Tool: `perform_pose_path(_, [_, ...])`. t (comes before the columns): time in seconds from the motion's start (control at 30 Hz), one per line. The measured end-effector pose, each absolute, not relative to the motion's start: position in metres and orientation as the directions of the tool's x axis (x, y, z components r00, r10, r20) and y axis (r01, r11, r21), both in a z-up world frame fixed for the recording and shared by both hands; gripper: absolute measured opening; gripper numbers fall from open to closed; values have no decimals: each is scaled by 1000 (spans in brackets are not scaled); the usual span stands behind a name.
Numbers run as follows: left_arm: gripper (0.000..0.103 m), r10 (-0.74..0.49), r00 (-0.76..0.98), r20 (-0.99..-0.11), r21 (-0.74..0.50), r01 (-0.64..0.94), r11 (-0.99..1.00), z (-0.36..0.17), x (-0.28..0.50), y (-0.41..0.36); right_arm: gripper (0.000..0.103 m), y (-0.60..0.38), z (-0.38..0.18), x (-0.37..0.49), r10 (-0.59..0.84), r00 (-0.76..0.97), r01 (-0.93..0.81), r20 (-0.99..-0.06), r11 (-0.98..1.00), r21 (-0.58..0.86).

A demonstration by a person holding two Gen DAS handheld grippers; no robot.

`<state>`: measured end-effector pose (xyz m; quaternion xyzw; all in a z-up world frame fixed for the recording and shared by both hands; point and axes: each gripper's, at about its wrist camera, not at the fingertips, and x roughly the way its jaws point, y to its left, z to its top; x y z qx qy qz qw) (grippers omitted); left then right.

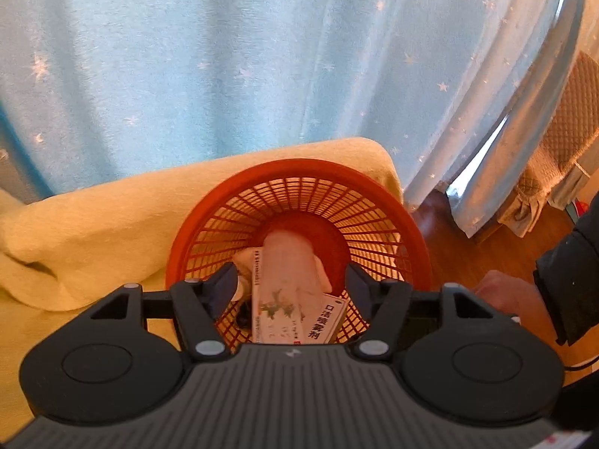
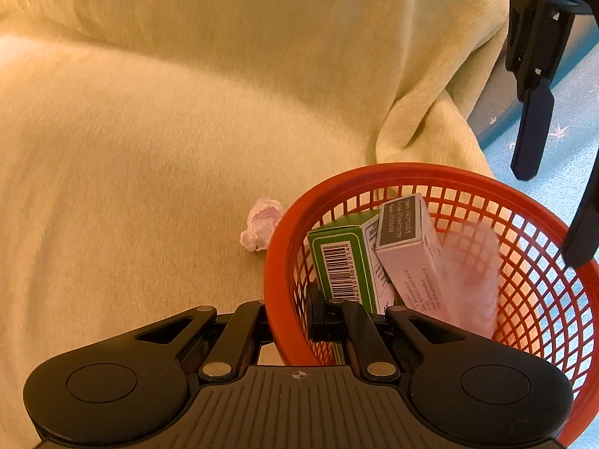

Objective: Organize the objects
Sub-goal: 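Carry the clear cup over the wastebasket and open the left tool, then move the left tool down to the crumpled white tissue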

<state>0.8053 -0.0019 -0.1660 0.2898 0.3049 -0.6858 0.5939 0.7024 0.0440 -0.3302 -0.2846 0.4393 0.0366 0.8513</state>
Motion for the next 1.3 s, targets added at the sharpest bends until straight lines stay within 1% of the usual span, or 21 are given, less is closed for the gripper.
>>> perform_pose_path(0.43, [59, -626, -57, -778, -48, 998, -31, -166, 829, 21, 2, 44, -330, 702, -188, 610, -315, -770, 834, -453])
perform_pose_path(0.87, [59, -616, -23, -787, -37, 999, 10, -169, 844, 37, 2, 45, -330, 703, -190, 608, -318, -771, 831, -456])
perform_pose_path(1.3, [60, -562, 64, -825, 39, 998, 57, -199, 867, 73, 2, 45, -331, 702, -190, 608, -320, -771, 830, -457])
